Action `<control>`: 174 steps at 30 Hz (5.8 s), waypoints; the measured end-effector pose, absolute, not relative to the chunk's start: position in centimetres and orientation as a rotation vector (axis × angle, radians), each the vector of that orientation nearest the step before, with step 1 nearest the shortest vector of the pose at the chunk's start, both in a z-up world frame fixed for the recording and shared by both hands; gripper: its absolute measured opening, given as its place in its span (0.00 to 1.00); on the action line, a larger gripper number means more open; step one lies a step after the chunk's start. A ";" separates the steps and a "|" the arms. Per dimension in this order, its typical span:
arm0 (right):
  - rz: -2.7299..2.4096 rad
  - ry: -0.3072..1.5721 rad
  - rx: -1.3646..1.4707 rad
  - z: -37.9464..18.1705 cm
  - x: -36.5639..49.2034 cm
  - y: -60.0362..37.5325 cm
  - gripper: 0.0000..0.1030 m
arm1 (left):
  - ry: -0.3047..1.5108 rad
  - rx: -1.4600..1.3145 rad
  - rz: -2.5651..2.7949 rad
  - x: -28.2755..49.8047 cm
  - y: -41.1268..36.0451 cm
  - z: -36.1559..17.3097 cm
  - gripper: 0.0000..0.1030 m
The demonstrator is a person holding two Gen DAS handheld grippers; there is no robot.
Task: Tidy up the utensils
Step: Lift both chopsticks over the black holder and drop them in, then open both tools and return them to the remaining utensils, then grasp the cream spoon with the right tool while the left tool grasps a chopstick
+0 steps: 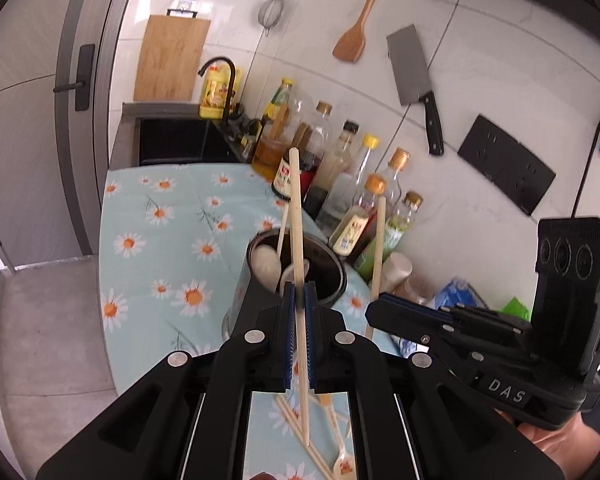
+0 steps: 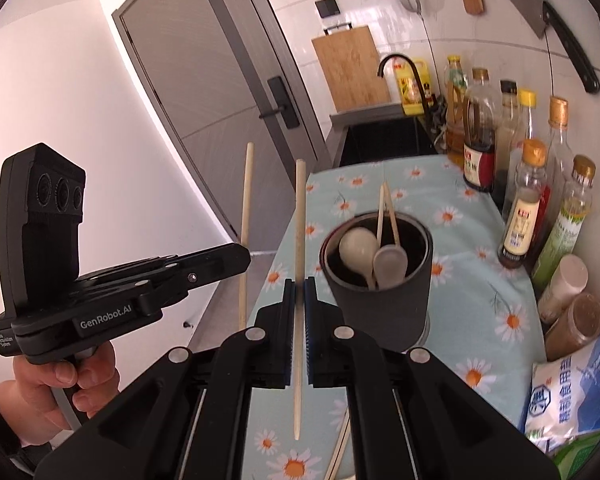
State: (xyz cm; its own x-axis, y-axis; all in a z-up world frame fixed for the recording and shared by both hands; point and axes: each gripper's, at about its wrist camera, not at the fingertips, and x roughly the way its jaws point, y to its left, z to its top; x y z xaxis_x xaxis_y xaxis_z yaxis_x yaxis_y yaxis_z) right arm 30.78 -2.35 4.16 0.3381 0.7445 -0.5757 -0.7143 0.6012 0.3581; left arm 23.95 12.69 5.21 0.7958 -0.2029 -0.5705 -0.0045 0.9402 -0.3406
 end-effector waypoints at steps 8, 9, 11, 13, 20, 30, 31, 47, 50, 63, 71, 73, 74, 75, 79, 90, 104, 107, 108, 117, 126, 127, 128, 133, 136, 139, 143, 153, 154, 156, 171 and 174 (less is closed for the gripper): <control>0.955 0.616 0.087 6.4 32.9 -2.8 0.06 | 0.474 -0.352 -0.097 25.4 13.4 7.1 0.04; 0.955 0.599 0.089 6.7 33.2 -2.8 0.06 | 0.463 -0.356 -0.102 25.7 13.4 7.2 0.04; 0.945 0.559 0.097 7.3 33.9 -2.9 0.06 | 0.439 -0.355 -0.110 26.5 13.5 7.4 0.04; 0.935 0.513 0.120 7.9 34.6 -3.0 0.06 | 0.417 -0.349 -0.105 27.1 13.6 7.5 0.04; 0.884 0.491 0.147 8.1 37.2 -2.7 0.06 | 0.362 -0.328 -0.102 29.0 13.7 7.6 0.04; 0.845 0.518 0.170 6.2 39.5 -2.4 0.06 | 0.323 -0.322 -0.106 30.8 13.8 7.2 0.04; 0.843 0.524 0.170 6.0 39.6 -2.3 0.06 | 0.325 -0.326 -0.109 31.0 13.7 7.1 0.04; 0.826 0.586 0.159 4.1 39.9 -2.0 0.12 | 0.456 -0.366 -0.102 32.6 13.8 3.7 0.05; 0.825 0.594 0.166 4.1 39.8 -2.1 0.14 | 0.466 -0.369 -0.096 32.3 14.0 3.5 0.05; 0.831 0.585 0.140 5.5 37.9 -2.4 0.17 | 0.485 -0.379 -0.092 30.3 14.4 4.4 0.05; 0.845 0.638 0.123 5.6 35.7 -3.3 0.40 | 0.467 -0.391 -0.094 27.0 14.4 4.9 0.05; 0.852 0.658 0.107 5.2 35.0 -3.6 0.40 | 0.460 -0.394 -0.086 26.1 14.6 4.8 0.05; 0.852 0.667 0.100 5.0 34.7 -3.8 0.40 | 0.464 -0.399 -0.081 25.6 14.8 4.6 0.05; 0.853 0.676 0.097 4.8 34.4 -4.1 0.40 | 0.472 -0.414 -0.085 25.3 15.0 4.3 0.05; 0.862 0.740 0.096 3.7 33.0 -5.6 0.40 | 0.501 -0.420 -0.073 23.9 15.2 3.4 0.06; 0.841 0.940 0.103 -1.0 30.4 -9.6 0.55 | 0.567 -0.492 -0.134 19.1 14.3 0.9 0.57; 0.876 1.309 0.193 -8.7 29.2 -11.1 0.61 | 0.738 -0.477 -0.156 14.6 11.1 -5.2 0.75; 0.880 1.337 0.201 -9.6 29.1 -11.2 0.61 | 0.780 -0.468 -0.155 14.2 10.7 -6.2 0.76; 0.884 1.347 0.207 -9.8 29.2 -11.2 0.61 | 0.797 -0.477 -0.157 14.2 10.7 -6.5 0.78; 0.930 1.446 0.250 -12.5 29.4 -10.2 0.61 | 0.885 -0.506 -0.190 13.8 10.3 -9.1 0.84; 0.944 1.516 0.273 -15.4 29.9 -9.7 0.60 | 0.949 -0.516 -0.220 13.0 9.2 -11.3 0.84; 0.947 1.529 0.279 -15.8 30.1 -9.6 0.57 | 0.954 -0.519 -0.221 13.0 9.2 -11.5 0.84; 0.953 1.540 0.282 -16.1 30.1 -9.4 0.51 | 0.956 -0.524 -0.220 12.9 9.2 -11.6 0.84; 1.006 1.578 0.323 -17.6 30.4 -9.0 0.40 | 0.963 -0.544 -0.208 12.8 9.2 -12.1 0.84; 1.033 1.585 0.355 -18.1 30.7 -8.9 0.36 | 0.971 -0.536 -0.212 12.9 9.0 -12.2 0.84; 1.056 1.592 0.396 -18.7 31.0 -9.1 0.35 | 0.977 -0.530 -0.210 12.9 8.7 -12.3 0.84; 1.071 1.588 0.409 -19.3 31.5 -9.9 0.23 | 0.983 -0.531 -0.203 12.8 8.5 -12.4 0.84; 1.083 1.593 0.450 -20.0 32.0 -10.8 0.07 | 1.004 -0.521 -0.179 13.2 8.0 -12.6 0.84; 1.089 1.590 0.446 -19.8 32.0 -11.1 0.06 | 1.005 -0.523 -0.174 13.4 8.0 -12.6 0.84; 1.097 1.572 0.431 -19.3 32.0 -11.1 0.06 | 1.012 -0.529 -0.161 13.7 8.0 -12.7 0.84; 1.186 1.449 0.408 -15.1 30.5 -14.7 0.06 | 1.085 -0.469 -0.052 17.6 5.6 -13.1 0.63; 1.195 1.439 0.427 -14.9 30.5 -15.8 0.06 | 1.117 -0.446 -0.021 18.6 4.8 -13.4 0.56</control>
State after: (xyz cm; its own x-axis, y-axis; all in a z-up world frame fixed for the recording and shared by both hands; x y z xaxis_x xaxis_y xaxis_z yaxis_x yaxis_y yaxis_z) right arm 30.52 -15.77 -14.86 -0.2744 0.8094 -0.5192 -0.3613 0.4136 0.8357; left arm 18.64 4.78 -13.36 0.4480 -0.2364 -0.8622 -0.2039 0.9120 -0.3560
